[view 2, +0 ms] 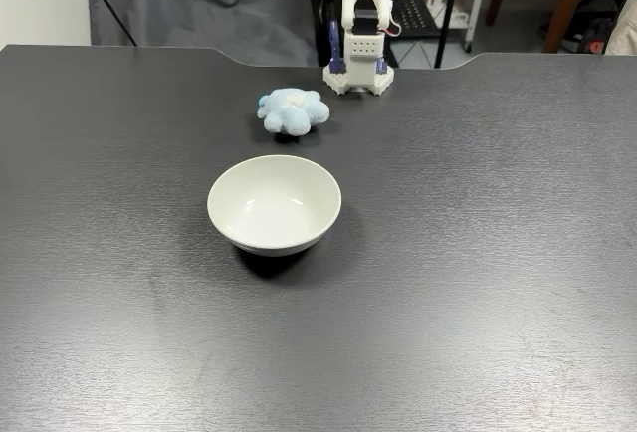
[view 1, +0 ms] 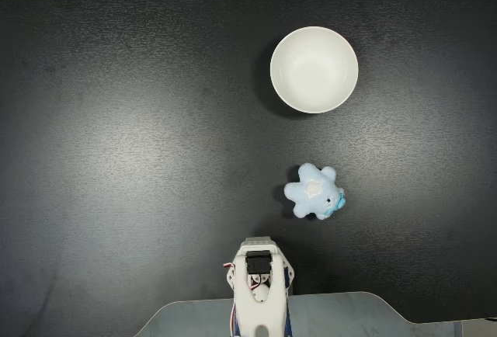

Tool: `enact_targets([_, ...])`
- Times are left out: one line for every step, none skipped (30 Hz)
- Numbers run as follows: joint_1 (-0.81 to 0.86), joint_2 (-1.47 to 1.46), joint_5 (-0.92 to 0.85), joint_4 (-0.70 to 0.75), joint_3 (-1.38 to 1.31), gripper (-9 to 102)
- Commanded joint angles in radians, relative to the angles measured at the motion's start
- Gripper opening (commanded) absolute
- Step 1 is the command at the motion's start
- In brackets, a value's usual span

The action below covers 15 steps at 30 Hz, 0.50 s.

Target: Grasp a skyblue doll and put it in the white bowl.

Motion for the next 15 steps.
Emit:
enact_targets([0.202, -0.227, -0.005, 0.054, -0.020, 0])
enact_targets([0.244, -0.270, -0.006, 0.054, -0.020, 0])
enact_targets([0.282, -0.314, -0.006, 0.054, -0.020, 0])
enact_targets([0.314, -0.360, -0.012, 0.054, -0.020, 0])
enact_targets([0.342, -0.405, -0.029, 0.054, -0.020, 0])
enact_targets([0.362, -0.451, -0.055, 0.054, -0.018, 0])
enact_targets([0.379, -0.492, -0.089, 0.054, -0.018, 0])
enact_targets([0.391, -0.529, -0.124, 0.054, -0.017, 0])
enact_targets([0.405, -0.565, -0.161, 0.054, -0.012, 0])
enact_targets([0.419, -0.589, -0.196, 0.054, -0.005, 0])
enact_targets([0.436, -0.607, -0.230, 0.054, 0.006, 0])
enact_targets([0.454, -0.618, -0.262, 0.054, 0.018, 0])
enact_targets([0.474, -0.621, -0.293, 0.054, 0.037, 0])
enact_targets([0.494, -0.621, -0.324, 0.054, 0.058, 0])
enact_targets([0.512, -0.620, -0.356, 0.054, 0.087, 0])
